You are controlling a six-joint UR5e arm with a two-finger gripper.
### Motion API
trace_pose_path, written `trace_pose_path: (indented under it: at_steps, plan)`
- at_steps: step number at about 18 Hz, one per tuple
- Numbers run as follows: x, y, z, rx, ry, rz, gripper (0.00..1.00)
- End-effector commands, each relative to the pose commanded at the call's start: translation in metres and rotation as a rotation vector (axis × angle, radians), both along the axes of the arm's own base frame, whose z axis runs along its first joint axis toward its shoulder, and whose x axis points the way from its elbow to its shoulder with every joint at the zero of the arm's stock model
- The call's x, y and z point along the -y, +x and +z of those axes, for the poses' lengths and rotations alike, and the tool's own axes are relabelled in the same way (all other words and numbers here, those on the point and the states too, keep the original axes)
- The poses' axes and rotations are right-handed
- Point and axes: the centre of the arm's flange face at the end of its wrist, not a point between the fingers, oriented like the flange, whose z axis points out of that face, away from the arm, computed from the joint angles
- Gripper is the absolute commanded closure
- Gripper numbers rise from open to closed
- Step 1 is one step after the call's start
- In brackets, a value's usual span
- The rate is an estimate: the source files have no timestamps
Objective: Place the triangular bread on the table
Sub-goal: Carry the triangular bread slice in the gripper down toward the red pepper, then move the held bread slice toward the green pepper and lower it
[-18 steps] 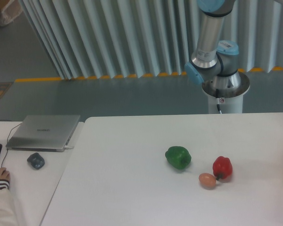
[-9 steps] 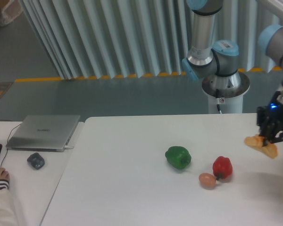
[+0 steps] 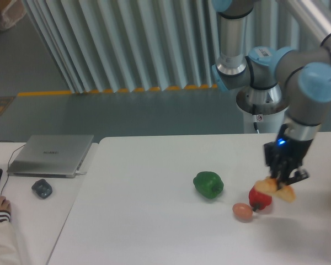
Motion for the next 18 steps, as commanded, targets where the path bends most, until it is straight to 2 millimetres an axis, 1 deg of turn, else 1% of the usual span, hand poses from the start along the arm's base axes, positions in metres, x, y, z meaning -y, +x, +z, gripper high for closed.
trace_pose_path:
  at_steps: [1,3,6,8,12,14,16,18]
  plan:
    - [-0.006,0.008,-0.004,-0.012,-0.015,0.005,0.78]
    - [-0.008,0.024,-0.012,-0.002,-0.029,-0.013,0.78]
    - [-0.015,0.042,-0.015,0.006,-0.034,-0.022,0.78]
    - [-0.024,0.059,-0.020,0.018,-0.047,-0.012,0.78]
    - [-0.027,0.067,-0.017,0.028,-0.047,0.025,0.78]
    - [-0.036,0.084,-0.018,0.036,-0.048,0.048,0.78]
    - [-0.042,0.090,-0.015,0.026,-0.019,0.075,0.78]
    - [-0.045,0.097,-0.016,0.027,-0.019,0.072,0.78]
